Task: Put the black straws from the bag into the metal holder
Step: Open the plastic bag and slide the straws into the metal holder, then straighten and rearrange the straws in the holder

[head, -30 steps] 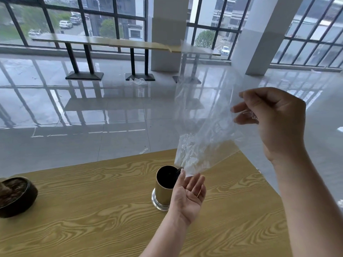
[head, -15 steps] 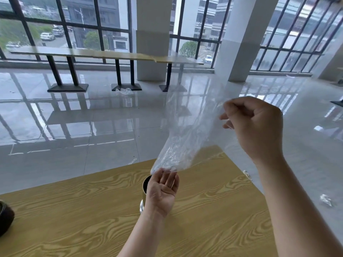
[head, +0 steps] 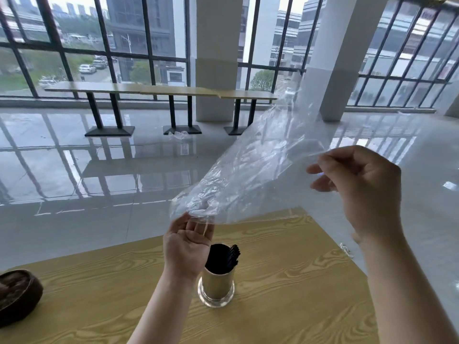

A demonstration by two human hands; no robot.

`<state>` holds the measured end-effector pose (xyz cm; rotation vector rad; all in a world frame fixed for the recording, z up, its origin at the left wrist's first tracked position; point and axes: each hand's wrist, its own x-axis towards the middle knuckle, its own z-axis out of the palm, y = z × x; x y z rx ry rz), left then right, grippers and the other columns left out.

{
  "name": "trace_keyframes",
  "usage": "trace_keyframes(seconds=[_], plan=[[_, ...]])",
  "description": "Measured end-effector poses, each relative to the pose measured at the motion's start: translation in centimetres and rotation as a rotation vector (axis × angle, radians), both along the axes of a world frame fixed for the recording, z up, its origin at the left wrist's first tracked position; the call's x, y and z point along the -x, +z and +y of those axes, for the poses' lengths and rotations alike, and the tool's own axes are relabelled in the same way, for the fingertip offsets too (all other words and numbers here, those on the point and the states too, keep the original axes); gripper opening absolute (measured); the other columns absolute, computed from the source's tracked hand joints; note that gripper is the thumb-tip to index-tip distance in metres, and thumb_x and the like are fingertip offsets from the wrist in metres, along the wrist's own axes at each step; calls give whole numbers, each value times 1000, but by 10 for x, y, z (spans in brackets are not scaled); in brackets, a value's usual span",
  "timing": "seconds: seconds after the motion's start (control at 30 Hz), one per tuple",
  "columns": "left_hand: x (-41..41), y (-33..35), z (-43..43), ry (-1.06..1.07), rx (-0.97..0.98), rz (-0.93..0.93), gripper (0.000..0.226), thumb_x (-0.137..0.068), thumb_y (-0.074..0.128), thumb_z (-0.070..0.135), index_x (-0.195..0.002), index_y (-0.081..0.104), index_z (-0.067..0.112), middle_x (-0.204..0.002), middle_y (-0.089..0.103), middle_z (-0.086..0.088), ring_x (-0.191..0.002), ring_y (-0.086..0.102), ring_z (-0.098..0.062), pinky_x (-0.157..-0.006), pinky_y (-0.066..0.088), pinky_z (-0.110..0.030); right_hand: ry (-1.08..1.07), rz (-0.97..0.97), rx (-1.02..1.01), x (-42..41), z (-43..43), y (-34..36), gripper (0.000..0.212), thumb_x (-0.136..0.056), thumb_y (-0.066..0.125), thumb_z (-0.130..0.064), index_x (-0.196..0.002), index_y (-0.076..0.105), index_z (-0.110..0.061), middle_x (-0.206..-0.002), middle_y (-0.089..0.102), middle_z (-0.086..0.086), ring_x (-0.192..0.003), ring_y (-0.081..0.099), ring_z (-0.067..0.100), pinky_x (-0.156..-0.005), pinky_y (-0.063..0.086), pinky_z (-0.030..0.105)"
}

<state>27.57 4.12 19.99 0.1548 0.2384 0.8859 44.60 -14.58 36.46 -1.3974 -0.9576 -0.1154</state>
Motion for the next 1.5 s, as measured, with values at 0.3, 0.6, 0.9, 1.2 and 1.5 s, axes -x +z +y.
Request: trace_keyframes(seconds=[0.3,0.6,0.9,1.2,1.5], plan=[[104,-7,28,151,-24,84,37,-97,44,16,-129,60,5,-130,69,-5,-116,68,-20,-77,61,-36,233,445,140,26,30,-88,14,-92,68,-6,-82,73,-15,-81,78,16,-55,69,23,-54,59,32],[248,-49,6,466,85,428,18,-99,45,6,-103,60,14,-100,79,-1,-90,76,-16,-68,62,-29,411,692,409,111,74,-186,3,-93,67,-2,-96,66,-2,-81,78,21,-63,73,28,-57,60,35],[324,-117,-41,642,258,765,17,-98,51,-1,-92,64,10,-76,78,-9,-65,76,-21,-61,62,-33,483,594,671,172,115,-266,7,-97,63,-2,-94,66,-7,-78,78,11,-61,74,28,-52,59,34],[353,-149,-48,623,381,895,23,-92,57,-6,-83,61,14,-73,78,-8,-57,74,-19,-52,59,-29,438,577,899,199,137,-324,9,-93,65,1,-87,66,-5,-64,72,7,-52,70,26,-49,59,39],[365,-178,-49,603,516,1010,13,-90,63,-5,-89,61,8,-60,74,-7,-49,70,-15,-39,56,-30,387,459,1069,210,144,-350,7,-90,67,-2,-85,65,-6,-71,72,11,-43,58,16,-38,45,27]])
